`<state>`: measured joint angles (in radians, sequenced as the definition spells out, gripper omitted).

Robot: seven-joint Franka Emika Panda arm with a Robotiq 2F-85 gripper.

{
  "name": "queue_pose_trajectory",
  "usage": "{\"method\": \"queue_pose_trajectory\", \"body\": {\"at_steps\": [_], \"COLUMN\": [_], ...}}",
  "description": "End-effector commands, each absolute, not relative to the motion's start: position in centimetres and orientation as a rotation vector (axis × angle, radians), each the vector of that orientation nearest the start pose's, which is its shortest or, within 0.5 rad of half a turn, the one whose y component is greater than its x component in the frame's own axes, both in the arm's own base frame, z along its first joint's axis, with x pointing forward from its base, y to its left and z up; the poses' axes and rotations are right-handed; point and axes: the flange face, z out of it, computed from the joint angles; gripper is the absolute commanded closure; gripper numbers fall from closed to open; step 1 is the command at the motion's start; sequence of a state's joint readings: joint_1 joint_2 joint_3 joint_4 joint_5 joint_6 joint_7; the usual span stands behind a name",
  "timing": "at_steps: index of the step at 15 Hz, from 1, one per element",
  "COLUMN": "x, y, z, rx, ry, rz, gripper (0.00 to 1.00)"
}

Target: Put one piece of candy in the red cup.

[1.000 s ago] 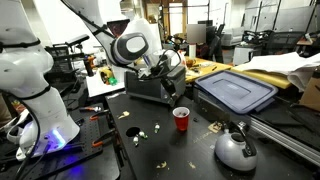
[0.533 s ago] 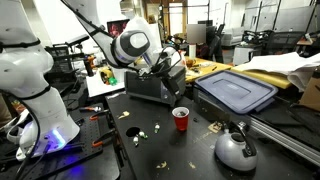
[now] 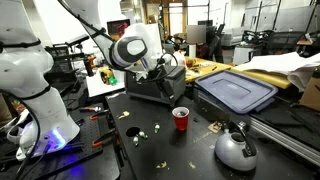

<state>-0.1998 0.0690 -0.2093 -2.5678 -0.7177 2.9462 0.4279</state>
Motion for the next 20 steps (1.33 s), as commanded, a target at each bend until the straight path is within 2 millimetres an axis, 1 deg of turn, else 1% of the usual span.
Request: {"method": "queue_pose_trajectory", "body": {"at_steps": [1,2,3,4,5,8,11,13,16,20], "x": [44.7,44.7,45.1,45.5,45.8,46.5,46.8,46.7,46.8,46.7], "y": [-15.3,-15.5,-16.6,-17.3,-18.3,-20.5,-21.7,-21.9,-21.3,-20.2], "z": [22.8,22.5,22.0,21.6,21.4,20.9,21.8,23.1,24.9,28.2], "rx": [-3.313,-3.297,-3.283,-3.273,-3.264,-3.232,-3.205,-3.195,-3.182,-3.166], "ry": [0.227,0.237,0.249,0.268,0.280,0.285,0.296,0.309,0.317,0.327], "rz": [-0.321,-0.289,-0.258,-0.227,-0.187,-0.058,0.032,0.083,0.138,0.176], "gripper": [0.00,0.00,0.00,0.00,0.00,0.00,0.00,0.00,0.00,0.00]}}
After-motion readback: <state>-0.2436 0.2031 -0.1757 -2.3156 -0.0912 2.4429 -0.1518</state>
